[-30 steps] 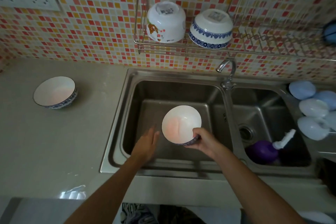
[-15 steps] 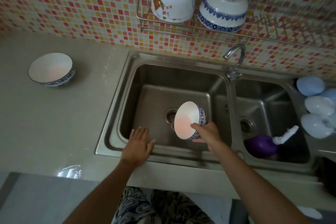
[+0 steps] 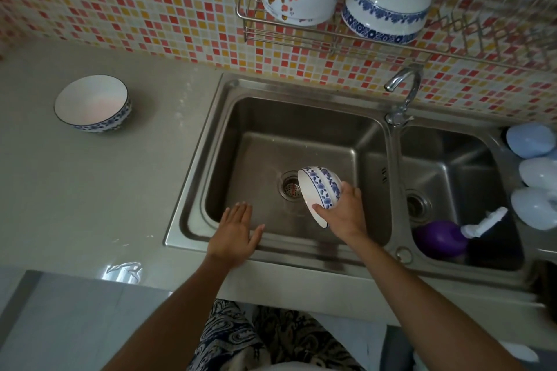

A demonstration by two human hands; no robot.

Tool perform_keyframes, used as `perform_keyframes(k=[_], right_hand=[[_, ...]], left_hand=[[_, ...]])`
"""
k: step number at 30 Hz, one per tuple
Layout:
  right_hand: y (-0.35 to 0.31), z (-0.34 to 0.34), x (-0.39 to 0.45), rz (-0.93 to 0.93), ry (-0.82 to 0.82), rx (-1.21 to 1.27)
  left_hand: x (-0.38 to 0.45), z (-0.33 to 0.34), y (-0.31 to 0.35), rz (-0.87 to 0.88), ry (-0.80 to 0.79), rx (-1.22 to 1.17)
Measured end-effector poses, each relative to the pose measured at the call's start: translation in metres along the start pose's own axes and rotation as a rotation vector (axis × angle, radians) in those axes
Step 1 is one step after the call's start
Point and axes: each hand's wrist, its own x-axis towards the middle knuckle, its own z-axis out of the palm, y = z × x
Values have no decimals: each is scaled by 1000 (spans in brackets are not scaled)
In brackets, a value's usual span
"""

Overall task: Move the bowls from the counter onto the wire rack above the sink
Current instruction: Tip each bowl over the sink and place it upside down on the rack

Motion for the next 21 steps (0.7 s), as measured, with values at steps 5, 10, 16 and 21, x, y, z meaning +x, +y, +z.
perform_keyframes(k=[5, 10, 16, 21], right_hand=[[2, 4, -8, -129, 38, -150], [11, 13, -19, -306, 82, -467], [8, 12, -24, -251, 113, -402], [0, -3, -16, 40, 91, 119]], left_hand=[[0, 2, -1, 4, 12, -2], [0, 2, -1, -2, 22, 2], [-2, 1, -1, 13, 37, -17], [-2, -2, 1, 24, 47, -65]])
